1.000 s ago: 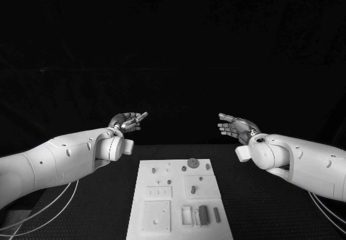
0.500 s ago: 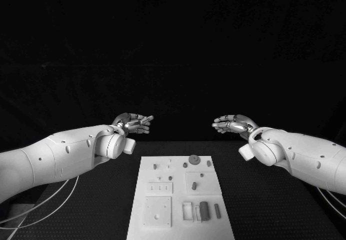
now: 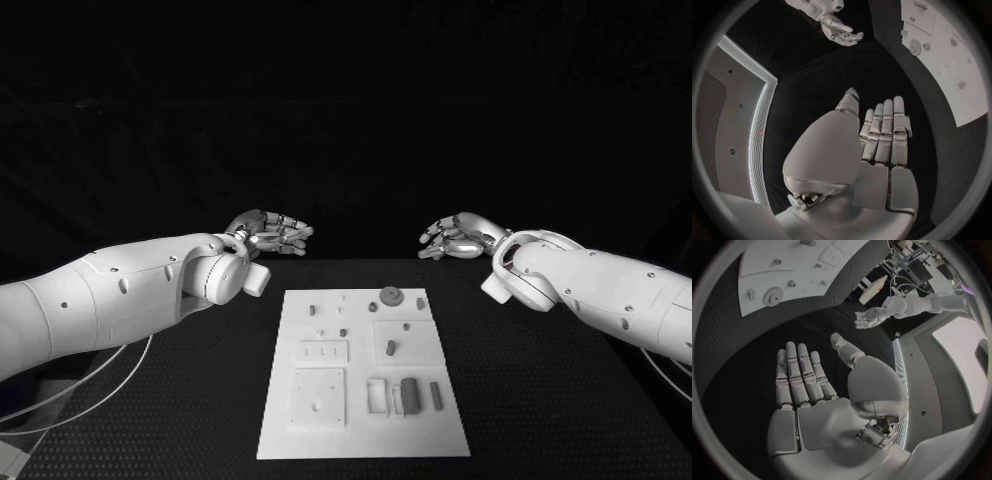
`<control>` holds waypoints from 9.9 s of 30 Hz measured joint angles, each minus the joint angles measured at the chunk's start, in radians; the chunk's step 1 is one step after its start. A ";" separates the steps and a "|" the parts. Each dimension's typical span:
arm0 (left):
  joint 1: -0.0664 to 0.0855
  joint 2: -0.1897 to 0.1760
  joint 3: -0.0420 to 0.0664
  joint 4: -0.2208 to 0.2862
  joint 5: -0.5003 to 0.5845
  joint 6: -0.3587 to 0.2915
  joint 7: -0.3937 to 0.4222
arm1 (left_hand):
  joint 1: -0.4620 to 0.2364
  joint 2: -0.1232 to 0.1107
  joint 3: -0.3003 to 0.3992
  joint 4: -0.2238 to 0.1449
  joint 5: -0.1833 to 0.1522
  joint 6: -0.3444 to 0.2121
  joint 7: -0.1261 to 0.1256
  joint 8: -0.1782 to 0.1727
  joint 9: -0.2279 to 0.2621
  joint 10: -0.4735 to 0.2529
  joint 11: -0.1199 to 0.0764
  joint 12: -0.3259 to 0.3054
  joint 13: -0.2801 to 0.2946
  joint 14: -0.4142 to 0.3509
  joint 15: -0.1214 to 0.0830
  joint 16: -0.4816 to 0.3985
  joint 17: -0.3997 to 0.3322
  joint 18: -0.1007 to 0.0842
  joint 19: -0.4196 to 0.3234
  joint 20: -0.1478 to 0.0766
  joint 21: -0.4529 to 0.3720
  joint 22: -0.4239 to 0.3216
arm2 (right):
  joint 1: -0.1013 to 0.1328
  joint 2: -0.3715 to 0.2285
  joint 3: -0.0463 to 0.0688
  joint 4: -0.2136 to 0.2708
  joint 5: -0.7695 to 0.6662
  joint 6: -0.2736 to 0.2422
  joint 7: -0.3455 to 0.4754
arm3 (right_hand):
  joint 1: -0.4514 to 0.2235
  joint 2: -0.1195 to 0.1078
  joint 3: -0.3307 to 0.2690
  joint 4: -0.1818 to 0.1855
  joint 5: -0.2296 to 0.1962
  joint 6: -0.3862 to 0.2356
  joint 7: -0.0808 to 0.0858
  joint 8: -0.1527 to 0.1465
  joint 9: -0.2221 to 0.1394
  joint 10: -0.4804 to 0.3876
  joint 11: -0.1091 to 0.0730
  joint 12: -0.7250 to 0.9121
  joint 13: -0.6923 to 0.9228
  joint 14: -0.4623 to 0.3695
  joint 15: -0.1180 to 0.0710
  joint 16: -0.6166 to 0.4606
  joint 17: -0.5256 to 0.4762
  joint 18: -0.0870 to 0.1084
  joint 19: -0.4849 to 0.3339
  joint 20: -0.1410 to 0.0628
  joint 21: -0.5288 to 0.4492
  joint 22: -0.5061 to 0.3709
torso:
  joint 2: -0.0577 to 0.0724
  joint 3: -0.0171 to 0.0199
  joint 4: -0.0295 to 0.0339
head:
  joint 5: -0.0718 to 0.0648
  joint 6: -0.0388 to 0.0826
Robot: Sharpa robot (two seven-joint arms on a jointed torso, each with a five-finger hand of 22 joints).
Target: Assemble the parts on the task board
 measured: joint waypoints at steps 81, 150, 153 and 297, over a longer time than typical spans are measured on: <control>0.056 -0.129 0.001 0.257 -0.061 -0.002 -0.002 | 0.000 -0.027 -0.027 0.002 0.000 0.027 0.005 -0.023 -0.023 0.057 -0.003 -0.038 0.009 0.075 -0.024 -0.008 0.059 -0.031 0.075 -0.028 0.003 0.007 | -0.067 0.170 0.005 -0.055 -0.744 -0.011 -0.282 | 0.094 -0.031 -0.034 -0.004 0.004 0.110 0.008 -0.072 -0.025 0.205 -0.085 -0.069 0.052 0.445 -0.156 0.601 0.359 -0.007 0.526 -0.217 0.470 0.020 | 0.167 -0.0280 0.1221 | -0.085 -0.037; 0.067 -0.145 0.000 0.270 -0.065 0.001 -0.013 | 0.000 -0.027 -0.026 0.002 -0.004 0.027 0.005 -0.023 -0.023 0.057 -0.003 -0.038 0.010 0.075 -0.025 -0.008 0.060 -0.032 0.075 -0.028 0.003 0.007 | -0.092 0.157 0.019 0.001 -0.795 -0.149 -0.290 | 0.156 0.002 0.126 -0.009 0.003 0.282 -0.067 -0.022 0.005 0.340 -0.144 -0.029 0.154 0.444 -0.207 0.677 0.344 -0.015 0.519 -0.234 0.554 0.019 | 0.189 -0.0283 0.1231 | -0.084 -0.015; 0.067 -0.146 0.000 0.272 -0.065 0.001 -0.013 | -0.003 -0.029 -0.026 0.002 -0.004 0.027 0.005 -0.023 -0.023 0.057 -0.004 -0.038 0.010 0.075 -0.025 -0.008 0.060 -0.032 0.075 -0.028 0.003 0.007 | -0.091 0.167 0.021 0.000 -0.797 -0.158 -0.294 | 0.156 0.001 0.126 -0.009 0.003 0.283 -0.068 -0.022 0.005 0.340 -0.144 -0.029 0.157 0.441 -0.210 0.677 0.343 -0.015 0.519 -0.234 0.554 0.019 | 0.190 -0.0284 0.1234 | -0.084 -0.013; 0.108 -0.176 -0.001 0.302 -0.081 -0.002 -0.015 | -0.019 -0.045 -0.031 0.002 -0.004 0.034 0.005 -0.038 -0.030 0.061 0.000 -0.056 0.018 0.067 -0.017 -0.028 0.075 -0.033 0.071 -0.025 -0.009 0.008 | -0.009 0.084 0.083 0.035 -0.737 -0.264 -0.359 | 0.047 -0.202 0.080 0.056 0.004 0.049 -0.018 -0.150 -0.017 0.280 -0.117 0.421 0.624 0.429 -0.190 0.737 0.310 -0.036 0.531 -0.232 0.543 0.019 | 0.200 -0.0267 0.1176 | -0.083 0.035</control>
